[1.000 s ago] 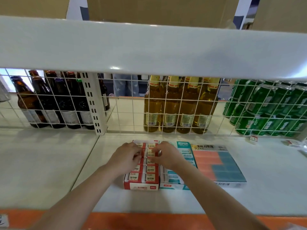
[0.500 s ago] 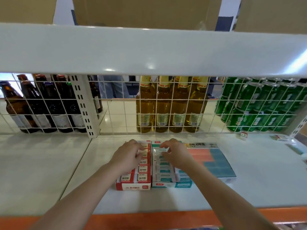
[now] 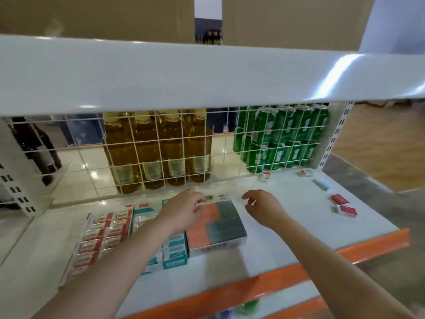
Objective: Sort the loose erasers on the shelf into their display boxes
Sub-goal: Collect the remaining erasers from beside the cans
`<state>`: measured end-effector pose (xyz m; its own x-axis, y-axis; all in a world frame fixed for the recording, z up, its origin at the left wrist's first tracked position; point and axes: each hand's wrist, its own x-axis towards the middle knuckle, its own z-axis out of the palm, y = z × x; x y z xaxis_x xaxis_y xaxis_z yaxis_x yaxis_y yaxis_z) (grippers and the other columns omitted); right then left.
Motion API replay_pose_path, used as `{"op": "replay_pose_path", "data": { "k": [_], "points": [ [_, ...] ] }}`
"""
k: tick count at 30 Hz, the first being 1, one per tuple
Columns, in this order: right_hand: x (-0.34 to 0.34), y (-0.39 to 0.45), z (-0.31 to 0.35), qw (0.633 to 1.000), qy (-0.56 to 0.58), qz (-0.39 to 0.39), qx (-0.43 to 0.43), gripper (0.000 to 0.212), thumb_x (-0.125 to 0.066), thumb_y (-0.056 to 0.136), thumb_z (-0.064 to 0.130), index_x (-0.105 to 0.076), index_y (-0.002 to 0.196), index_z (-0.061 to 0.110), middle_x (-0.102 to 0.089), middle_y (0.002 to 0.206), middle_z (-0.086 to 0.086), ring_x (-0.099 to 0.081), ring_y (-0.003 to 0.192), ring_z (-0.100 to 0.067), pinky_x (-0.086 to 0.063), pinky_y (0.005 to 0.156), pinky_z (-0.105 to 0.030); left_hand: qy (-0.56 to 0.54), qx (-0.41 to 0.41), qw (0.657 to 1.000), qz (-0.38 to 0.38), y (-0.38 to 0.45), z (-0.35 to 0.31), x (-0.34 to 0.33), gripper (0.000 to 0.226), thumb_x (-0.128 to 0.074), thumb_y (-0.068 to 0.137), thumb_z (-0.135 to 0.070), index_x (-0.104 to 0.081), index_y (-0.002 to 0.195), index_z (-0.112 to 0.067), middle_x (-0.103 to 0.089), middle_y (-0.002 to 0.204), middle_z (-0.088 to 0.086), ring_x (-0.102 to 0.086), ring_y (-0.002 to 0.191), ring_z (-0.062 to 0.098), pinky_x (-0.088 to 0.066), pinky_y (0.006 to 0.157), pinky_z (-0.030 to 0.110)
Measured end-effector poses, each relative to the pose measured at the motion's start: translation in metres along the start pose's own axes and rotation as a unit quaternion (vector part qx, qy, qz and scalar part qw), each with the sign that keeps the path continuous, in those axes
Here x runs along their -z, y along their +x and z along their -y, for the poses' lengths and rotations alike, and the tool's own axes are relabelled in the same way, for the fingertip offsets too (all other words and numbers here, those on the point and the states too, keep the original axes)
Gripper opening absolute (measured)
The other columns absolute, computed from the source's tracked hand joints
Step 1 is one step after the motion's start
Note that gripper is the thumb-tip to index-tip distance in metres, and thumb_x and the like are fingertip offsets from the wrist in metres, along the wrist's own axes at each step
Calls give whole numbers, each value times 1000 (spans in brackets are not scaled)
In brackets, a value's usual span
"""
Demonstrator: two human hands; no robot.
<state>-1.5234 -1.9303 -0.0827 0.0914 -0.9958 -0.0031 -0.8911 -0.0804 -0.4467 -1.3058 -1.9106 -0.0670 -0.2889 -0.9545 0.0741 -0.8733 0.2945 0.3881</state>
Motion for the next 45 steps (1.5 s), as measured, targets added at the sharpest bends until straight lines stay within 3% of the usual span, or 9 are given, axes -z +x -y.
{"op": "replay_pose_path", "data": {
  "k": [8, 12, 19, 24, 29, 36, 41, 45],
  "points": [
    [32, 11, -89, 999, -12, -13, -47, 33, -52, 89, 13, -59, 120, 19, -57, 116, -5, -56, 105, -21, -40, 84, -22, 4, -36, 999, 32, 61, -64, -45, 45, -46, 96, -24, -39, 140, -22, -39, 142, -2, -46, 123, 17, -37, 101, 28],
    [45, 24, -125, 998, -25, -27, -53, 37, -54, 88, 13, -56, 125, 16, -50, 126, -8, -56, 107, -23, -41, 90, -26, 26, -42, 997, 54, 91, -87, -68, 51, -43, 97, -31, -30, 145, -20, -29, 151, -1, -32, 136, 16, -28, 107, 26],
    [61, 56, -177, 996, -57, -12, -67, 53, -53, 89, 17, -38, 140, 12, -35, 146, -9, -38, 131, -25, -30, 106, -30, 86, -29, 991, 101, 138, -114, -104, 64, -37, 97, -43, -14, 150, -14, -10, 158, 1, -9, 145, 17, -14, 117, 31],
    [69, 81, -203, 995, -69, 4, -66, 59, -51, 92, 23, -29, 144, 11, -29, 150, -8, -34, 134, -26, -32, 104, -31, 98, 8, 990, 104, 167, -126, -125, 69, -36, 97, -45, -7, 150, -13, 0, 159, 2, -5, 146, 20, -13, 117, 34],
    [72, 102, -221, 997, -56, 2, -54, 55, -54, 89, 21, -35, 140, 11, -36, 145, -10, -40, 128, -28, -38, 99, -33, 64, 67, 991, 95, 188, -127, -136, 62, -35, 98, -42, -12, 150, -15, -3, 159, -2, -7, 145, 20, -15, 116, 35],
    [68, 122, -235, 997, -54, 18, -52, 54, -53, 84, 22, -42, 136, 11, -41, 140, -8, -42, 125, -27, -40, 101, -35, 41, 81, 995, 51, 197, -132, -143, 60, -39, 98, -36, -16, 150, -14, -12, 158, 1, -14, 144, 18, -19, 116, 32],
    [65, 125, -230, 997, -52, -25, -48, 39, -45, 89, 19, -54, 126, 10, -48, 131, -11, -51, 115, -30, -44, 91, -34, 41, 80, 996, 11, 193, -133, -141, 47, -43, 96, -33, -41, 139, -15, -25, 154, -2, -36, 134, 22, -32, 107, 30],
    [57, 123, -226, 996, -74, -49, 4, 33, -44, 92, 23, -61, 117, 11, -53, 117, -11, -51, 109, -30, -44, 88, -34, 91, 56, 994, 8, 186, -132, -139, 43, -42, 96, -31, -45, 135, -12, -33, 148, -1, -41, 128, 23, -33, 105, 31]
  ]
}}
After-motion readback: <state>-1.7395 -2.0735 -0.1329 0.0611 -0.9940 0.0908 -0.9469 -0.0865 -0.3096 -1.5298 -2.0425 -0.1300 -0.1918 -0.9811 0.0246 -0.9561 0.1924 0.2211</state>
